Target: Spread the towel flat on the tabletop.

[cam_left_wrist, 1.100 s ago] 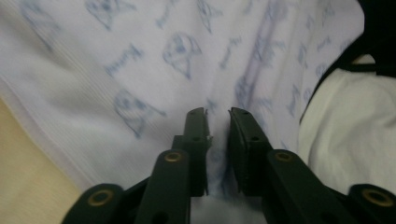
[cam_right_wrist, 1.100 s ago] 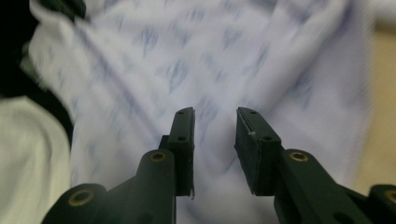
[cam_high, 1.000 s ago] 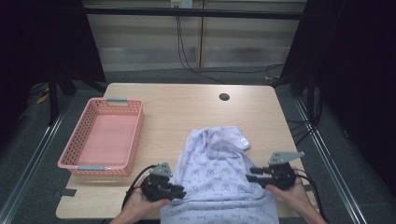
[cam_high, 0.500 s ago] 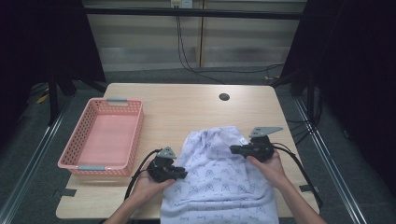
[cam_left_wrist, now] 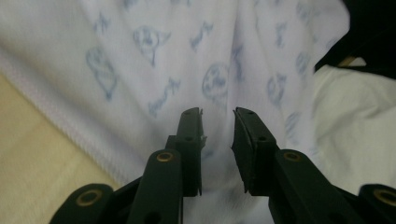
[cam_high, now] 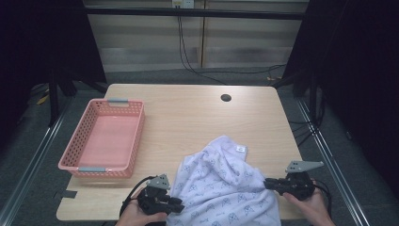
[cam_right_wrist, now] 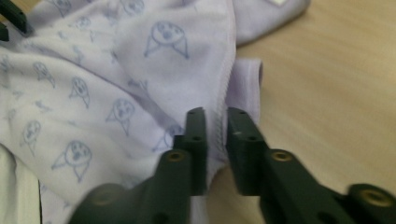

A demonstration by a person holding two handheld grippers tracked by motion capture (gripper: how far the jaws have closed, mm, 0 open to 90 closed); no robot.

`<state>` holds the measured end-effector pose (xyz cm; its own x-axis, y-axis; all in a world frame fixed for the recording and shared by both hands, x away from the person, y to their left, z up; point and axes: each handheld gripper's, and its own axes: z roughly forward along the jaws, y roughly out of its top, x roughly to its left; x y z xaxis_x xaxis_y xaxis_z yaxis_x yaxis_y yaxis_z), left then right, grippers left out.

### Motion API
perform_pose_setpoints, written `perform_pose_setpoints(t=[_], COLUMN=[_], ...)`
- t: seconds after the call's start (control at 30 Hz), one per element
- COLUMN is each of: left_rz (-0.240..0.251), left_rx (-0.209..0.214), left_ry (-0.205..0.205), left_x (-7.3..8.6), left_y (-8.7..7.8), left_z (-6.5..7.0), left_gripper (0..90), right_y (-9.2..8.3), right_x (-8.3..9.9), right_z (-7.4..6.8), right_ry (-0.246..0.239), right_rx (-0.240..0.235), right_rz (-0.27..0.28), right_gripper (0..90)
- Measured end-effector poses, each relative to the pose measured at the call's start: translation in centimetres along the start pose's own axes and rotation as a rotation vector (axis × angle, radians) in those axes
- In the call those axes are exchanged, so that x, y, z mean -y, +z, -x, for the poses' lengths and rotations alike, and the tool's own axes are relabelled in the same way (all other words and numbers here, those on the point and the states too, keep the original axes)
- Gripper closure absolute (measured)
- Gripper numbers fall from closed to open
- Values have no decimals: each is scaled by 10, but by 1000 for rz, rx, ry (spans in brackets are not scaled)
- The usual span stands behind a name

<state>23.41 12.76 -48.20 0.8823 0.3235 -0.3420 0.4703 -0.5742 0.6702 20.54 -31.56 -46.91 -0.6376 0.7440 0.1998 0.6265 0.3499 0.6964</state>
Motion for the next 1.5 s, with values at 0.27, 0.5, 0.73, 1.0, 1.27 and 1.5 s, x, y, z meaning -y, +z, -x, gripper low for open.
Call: perform_pose_setpoints(t=[0.27,0.5,0.73,1.0,1.27,1.5], left_rz=[124,197,102,154,234,0], left_rx=[-65,-138,-136,-169,-145,35], left_ry=[-18,-78,-73,-43,63,57], left_x=[-49,-67,-74,-70,-70,-55], left_y=[19,21,47,11,-24,47], left_z=[-46,-83,-86,-71,-25,-7], left_gripper=[715,623,535,840,836,729], right_y=[28,97,129,56,29,23], right_x=[-62,-101,-100,-97,-50,-34], right_z=[-1,16,16,20,29,33], right_ry=[-58,-67,-83,-71,-15,5], right_rx=[-64,-79,-52,9,49,77], right_rz=[128,55,-36,151,118,80], right_gripper=[671,657,886,895,895,895])
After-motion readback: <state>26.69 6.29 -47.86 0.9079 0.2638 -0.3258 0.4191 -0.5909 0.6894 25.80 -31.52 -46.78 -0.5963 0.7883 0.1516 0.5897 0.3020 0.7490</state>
